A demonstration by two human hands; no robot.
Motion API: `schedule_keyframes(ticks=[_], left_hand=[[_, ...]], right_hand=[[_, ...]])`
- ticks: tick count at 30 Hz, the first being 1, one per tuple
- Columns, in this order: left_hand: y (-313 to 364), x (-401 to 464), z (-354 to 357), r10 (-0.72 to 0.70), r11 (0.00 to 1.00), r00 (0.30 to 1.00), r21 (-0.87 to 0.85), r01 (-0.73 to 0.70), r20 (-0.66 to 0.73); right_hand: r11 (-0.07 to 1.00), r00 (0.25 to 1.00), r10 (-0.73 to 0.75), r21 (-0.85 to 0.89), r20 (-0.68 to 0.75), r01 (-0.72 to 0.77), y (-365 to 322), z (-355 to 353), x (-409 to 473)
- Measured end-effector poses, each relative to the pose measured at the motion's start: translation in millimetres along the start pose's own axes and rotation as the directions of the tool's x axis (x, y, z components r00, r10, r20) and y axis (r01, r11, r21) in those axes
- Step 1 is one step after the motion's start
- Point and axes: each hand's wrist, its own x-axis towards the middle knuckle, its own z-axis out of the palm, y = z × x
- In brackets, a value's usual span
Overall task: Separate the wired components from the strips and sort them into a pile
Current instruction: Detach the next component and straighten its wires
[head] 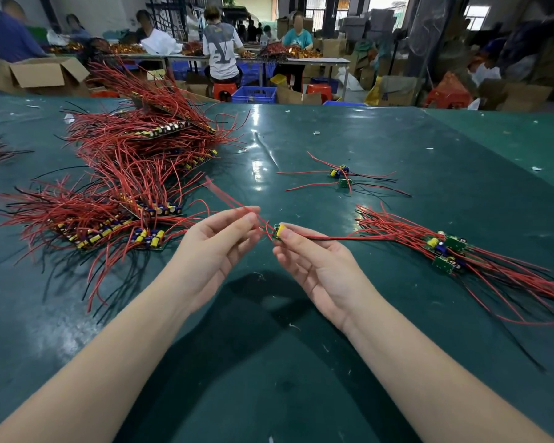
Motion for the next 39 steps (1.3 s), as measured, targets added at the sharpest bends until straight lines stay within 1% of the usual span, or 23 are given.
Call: schedule_keyframes(ticks=[4, 8, 11, 14, 19, 28, 31, 36, 39], left_hand=[[-2, -3, -1, -0.050, 0.997, 0.991, 0.070, 0.041, 0.126], [-1, -3, -2, -0.039, 0.998, 0.987, 0.056, 0.030, 0.158], [-2, -3, -1, -0.002, 0.997, 0.990, 0.082, -0.010, 0.140], [-3, -4, 1, 0.049, 0.991, 0.993, 0.117, -0.061, 0.103], [-6, -5, 4, 0.111, 0.987, 0.993, 0.110, -0.116, 0.050], [-11, -7, 10, 0.225, 0.964, 0.974, 0.148, -0.220, -0.019], [-12, -7, 10, 0.221, 0.965, 0.975, 0.148, -0.216, -0.021], [-11, -8, 11, 0.178, 0.980, 0.984, 0.085, -0.178, 0.015], [-10, -7, 11, 0.195, 0.978, 0.981, 0.078, -0.195, 0.014]], right_hand=[[0.999, 1.000, 0.027, 0.018, -0.015, -0.026, -3, 0, -1], [0.993, 0.993, 0.114, 0.027, 0.027, -0.114, -7, 2, -4], [0.988, 0.988, 0.149, 0.033, 0.036, -0.150, -10, 3, -6], [0.987, 0.987, 0.155, 0.038, 0.042, -0.156, -9, 2, -6], [0.986, 0.986, 0.160, 0.045, 0.040, -0.162, -7, 2, -6], [0.962, 0.971, 0.241, 0.132, 0.006, -0.239, -5, 4, -6], [0.968, 0.975, 0.223, 0.117, 0.002, -0.222, -4, 5, -6], [0.990, 0.992, 0.126, 0.064, -0.015, -0.125, -4, 4, -6], [0.992, 0.993, 0.116, 0.049, -0.018, -0.115, -4, 3, -5]])
